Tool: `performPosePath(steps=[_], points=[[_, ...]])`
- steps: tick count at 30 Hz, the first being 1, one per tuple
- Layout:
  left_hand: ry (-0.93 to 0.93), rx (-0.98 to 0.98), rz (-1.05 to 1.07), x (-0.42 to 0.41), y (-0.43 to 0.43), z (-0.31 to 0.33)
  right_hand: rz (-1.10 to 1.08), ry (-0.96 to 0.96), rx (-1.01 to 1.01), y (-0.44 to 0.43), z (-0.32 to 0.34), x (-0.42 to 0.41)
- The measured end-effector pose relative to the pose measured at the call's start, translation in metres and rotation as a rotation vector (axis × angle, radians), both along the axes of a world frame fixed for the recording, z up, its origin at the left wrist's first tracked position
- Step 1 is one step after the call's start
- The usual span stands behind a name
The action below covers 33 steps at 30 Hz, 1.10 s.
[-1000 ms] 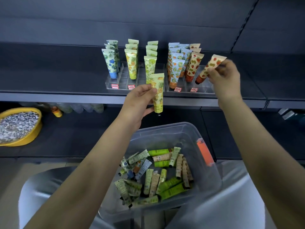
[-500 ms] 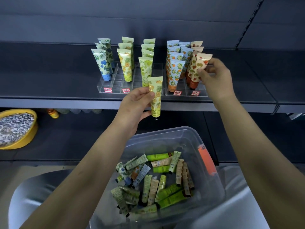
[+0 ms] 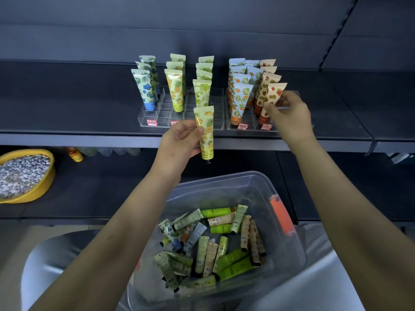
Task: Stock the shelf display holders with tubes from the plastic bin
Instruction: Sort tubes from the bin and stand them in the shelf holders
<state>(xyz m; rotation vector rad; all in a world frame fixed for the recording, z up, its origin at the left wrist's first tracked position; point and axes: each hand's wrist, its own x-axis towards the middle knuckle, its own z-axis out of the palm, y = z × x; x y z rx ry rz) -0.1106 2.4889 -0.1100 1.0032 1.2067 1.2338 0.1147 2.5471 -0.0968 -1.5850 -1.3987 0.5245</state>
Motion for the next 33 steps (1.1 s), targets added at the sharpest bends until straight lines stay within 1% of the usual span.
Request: performPosePath(steps=[4, 7, 15, 22, 27, 33], points=[[0.016, 0.04, 0.035, -0.01, -0.008, -0.001, -0.017, -0.025, -0.012, -0.004, 0.002, -0.002], [0.032, 0.09, 0.051, -0.021, -0.008, 0.003, -0.044, -0.005, -0.015, -0.009, 0.002, -0.003], [0.042, 0.203, 0.104, -0.048, 0.002, 0.024, -0.103, -0.031, -0.057, -0.015, 0.006, -0.015], [0.111, 0.213, 0.174, -0.061, 0.022, 0.032, -0.124, -0.018, -0.073, -0.014, 0.006, -0.016], [0.135, 0.249, 0.167, -0.056, 0.036, 0.034, -0.126, -0.012, -0.083, -0.013, 0.006, -0.014], [0.233, 0.252, 0.156, -0.052, 0.054, 0.027, -0.123, -0.033, -0.066, -0.011, 0.002, -0.011]])
